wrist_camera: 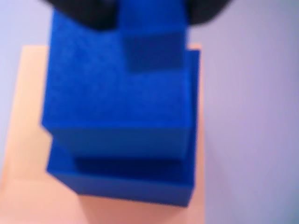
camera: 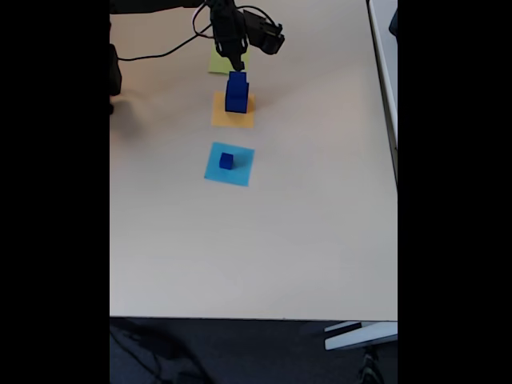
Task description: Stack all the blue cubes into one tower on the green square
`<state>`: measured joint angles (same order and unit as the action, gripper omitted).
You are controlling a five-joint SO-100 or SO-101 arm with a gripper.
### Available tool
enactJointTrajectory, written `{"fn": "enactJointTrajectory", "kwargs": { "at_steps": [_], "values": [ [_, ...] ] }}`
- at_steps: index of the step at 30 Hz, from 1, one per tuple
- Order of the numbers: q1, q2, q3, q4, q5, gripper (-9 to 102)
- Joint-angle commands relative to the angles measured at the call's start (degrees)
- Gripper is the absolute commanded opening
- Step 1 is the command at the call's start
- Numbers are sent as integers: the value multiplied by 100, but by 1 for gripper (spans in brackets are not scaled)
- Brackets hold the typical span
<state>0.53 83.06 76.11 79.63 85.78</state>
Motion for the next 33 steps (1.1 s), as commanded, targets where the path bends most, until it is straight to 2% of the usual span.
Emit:
{"fn": "enactJointTrajectory", "kwargs": {
  "at_steps": [1, 33],
  "values": [
    [70, 466, 9, -167, -18, 0],
    [255, 571, 396, -123, -70, 3]
  ]
}}
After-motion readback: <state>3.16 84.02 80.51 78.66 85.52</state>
